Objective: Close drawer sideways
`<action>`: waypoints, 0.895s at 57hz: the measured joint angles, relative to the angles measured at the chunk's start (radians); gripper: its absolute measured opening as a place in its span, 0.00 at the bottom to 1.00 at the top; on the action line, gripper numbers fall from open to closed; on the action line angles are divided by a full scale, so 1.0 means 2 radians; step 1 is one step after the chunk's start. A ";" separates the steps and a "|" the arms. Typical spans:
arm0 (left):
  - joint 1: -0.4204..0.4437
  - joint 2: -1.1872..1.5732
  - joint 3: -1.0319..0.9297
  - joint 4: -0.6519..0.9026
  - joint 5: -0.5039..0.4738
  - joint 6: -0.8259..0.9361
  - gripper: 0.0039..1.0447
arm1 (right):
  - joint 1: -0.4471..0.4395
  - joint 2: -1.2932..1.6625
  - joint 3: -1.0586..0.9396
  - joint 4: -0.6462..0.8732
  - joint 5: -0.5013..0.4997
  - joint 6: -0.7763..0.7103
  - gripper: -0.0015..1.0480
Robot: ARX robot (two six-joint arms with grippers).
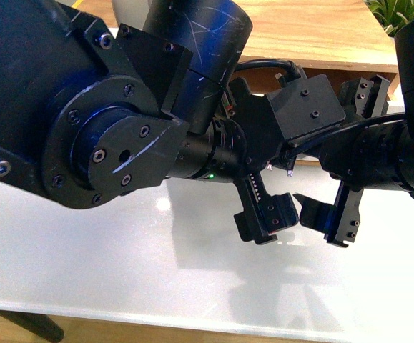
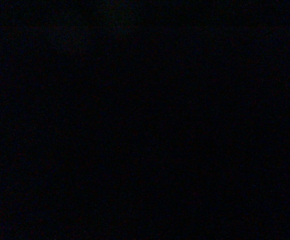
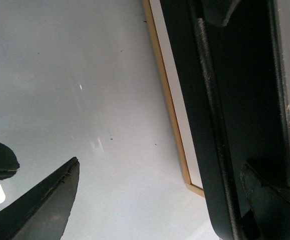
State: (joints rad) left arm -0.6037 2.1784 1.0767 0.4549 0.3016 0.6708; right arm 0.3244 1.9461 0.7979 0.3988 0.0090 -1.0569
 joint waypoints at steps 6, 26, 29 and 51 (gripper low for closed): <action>0.001 0.008 0.013 -0.007 0.001 0.000 0.92 | -0.003 0.006 0.006 0.000 -0.002 0.002 0.91; 0.010 0.034 0.059 -0.029 0.017 0.001 0.92 | -0.014 0.027 0.029 0.001 -0.003 0.009 0.91; 0.011 0.036 0.063 -0.030 0.018 0.001 0.92 | -0.015 0.029 0.032 0.001 -0.004 0.010 0.91; 0.018 0.055 0.101 -0.043 0.017 0.001 0.92 | -0.025 0.050 0.064 0.003 -0.008 0.009 0.91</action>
State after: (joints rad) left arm -0.5682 2.2879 1.2789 0.3687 0.3363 0.6720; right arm 0.2752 2.0460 0.9264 0.4053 -0.0071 -1.0382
